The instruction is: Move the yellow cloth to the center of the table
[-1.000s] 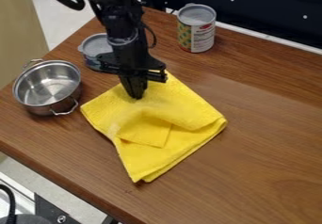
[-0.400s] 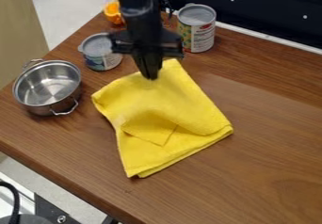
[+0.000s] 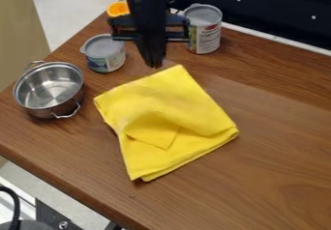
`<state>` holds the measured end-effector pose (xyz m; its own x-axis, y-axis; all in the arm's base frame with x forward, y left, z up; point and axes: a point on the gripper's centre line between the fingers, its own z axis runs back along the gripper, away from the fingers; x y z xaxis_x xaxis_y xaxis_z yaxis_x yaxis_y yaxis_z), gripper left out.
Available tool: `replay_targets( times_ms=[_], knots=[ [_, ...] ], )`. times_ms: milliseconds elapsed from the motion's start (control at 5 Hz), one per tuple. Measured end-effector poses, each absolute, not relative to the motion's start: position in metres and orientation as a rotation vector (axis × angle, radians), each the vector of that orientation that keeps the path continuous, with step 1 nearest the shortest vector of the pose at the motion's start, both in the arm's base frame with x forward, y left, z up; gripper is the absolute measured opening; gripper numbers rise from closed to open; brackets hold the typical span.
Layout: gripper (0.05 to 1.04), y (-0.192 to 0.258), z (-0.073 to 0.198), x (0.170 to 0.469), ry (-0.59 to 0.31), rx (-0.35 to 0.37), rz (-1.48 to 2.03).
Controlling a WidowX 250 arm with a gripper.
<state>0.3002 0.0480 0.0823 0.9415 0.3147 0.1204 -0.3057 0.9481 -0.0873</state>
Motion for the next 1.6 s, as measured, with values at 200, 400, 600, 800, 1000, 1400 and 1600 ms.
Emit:
replay_targets(
  times_ms=[200, 400, 600, 800, 1000, 1400, 1600],
  knots=[
    [0.053, 0.047, 0.089, 0.302, -0.123, -0.080, 0.328],
    [0.053, 0.042, 0.089, 0.305, -0.131, -0.062, 0.330],
    [0.053, 0.029, 0.090, 0.311, -0.159, -0.067, 0.317],
    [0.053, 0.010, 0.089, 0.312, -0.155, -0.072, 0.311],
    [0.053, -0.012, 0.086, 0.312, -0.163, -0.065, 0.302],
    [0.053, -0.075, 0.090, 0.315, -0.165, -0.059, 0.288],
    [0.071, -0.093, 0.088, 0.314, -0.192, -0.033, 0.268]
  ],
)
